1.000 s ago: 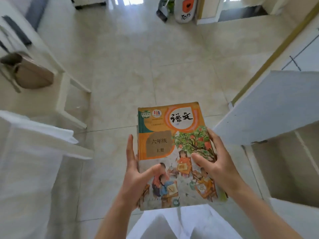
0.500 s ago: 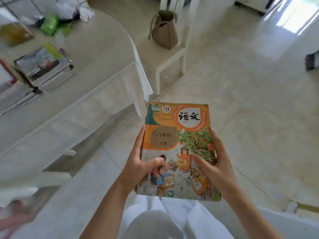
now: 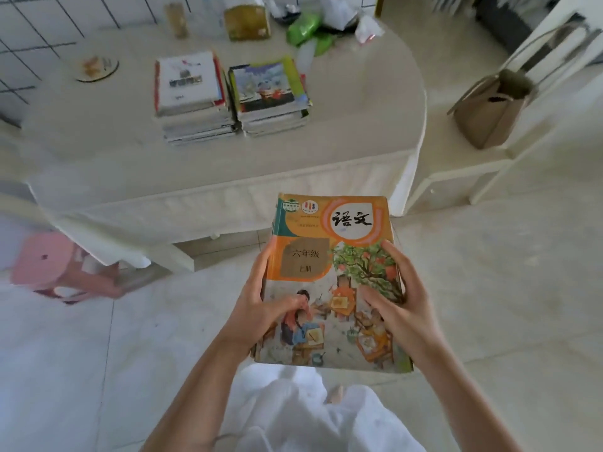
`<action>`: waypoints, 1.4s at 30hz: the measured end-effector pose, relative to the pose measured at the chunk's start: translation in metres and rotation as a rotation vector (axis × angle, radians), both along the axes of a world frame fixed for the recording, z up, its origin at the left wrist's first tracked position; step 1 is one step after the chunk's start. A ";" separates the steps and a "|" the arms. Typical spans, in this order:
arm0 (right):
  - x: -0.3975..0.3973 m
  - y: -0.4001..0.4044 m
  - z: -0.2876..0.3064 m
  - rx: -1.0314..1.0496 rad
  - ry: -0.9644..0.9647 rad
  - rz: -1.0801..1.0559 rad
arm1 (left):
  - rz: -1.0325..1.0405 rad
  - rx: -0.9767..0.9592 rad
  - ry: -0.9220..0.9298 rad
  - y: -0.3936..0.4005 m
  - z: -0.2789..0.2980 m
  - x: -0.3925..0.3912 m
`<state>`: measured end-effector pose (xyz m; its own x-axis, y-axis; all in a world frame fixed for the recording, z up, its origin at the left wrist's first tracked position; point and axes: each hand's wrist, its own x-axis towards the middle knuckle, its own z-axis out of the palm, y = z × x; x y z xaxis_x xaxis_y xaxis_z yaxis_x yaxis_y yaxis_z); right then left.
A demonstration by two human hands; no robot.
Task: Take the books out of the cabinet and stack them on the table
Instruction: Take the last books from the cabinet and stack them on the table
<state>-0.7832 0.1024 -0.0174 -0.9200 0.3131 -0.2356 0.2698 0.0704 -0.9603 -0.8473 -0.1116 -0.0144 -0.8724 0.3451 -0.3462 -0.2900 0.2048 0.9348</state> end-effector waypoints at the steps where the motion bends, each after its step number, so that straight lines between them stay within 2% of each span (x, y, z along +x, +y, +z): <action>1: -0.019 -0.007 0.001 0.002 0.001 0.020 | 0.028 0.009 -0.006 -0.007 0.001 -0.015; 8: -0.132 -0.037 0.011 -0.085 0.000 0.014 | 0.067 0.013 0.053 -0.044 0.005 -0.117; 12: -0.193 -0.035 0.011 -0.283 -0.187 -0.059 | 0.115 0.018 0.042 -0.052 0.002 -0.170; 16: -0.255 -0.014 0.018 -0.351 -0.398 0.047 | 0.126 0.085 0.015 -0.040 0.001 -0.209; 20: -0.312 0.014 0.015 -0.372 -0.445 0.157 | 0.210 0.139 -0.011 -0.018 -0.008 -0.247; 25: -0.381 0.050 0.006 -0.351 -0.380 0.231 | 0.384 0.196 -0.116 0.020 -0.020 -0.298; 28: -0.413 0.064 0.008 -0.294 -0.291 0.311 | 0.396 0.159 -0.148 0.034 -0.019 -0.331; 33: -0.454 0.079 0.010 -0.168 -0.191 0.467 | 0.341 0.102 -0.071 0.029 -0.027 -0.365; 37: -0.468 0.072 -0.005 -0.164 -0.089 0.454 | 0.328 -0.052 0.067 0.023 -0.035 -0.387; 42: -0.483 0.059 -0.033 -0.173 -0.021 0.410 | 0.360 -0.032 0.095 0.017 -0.044 -0.409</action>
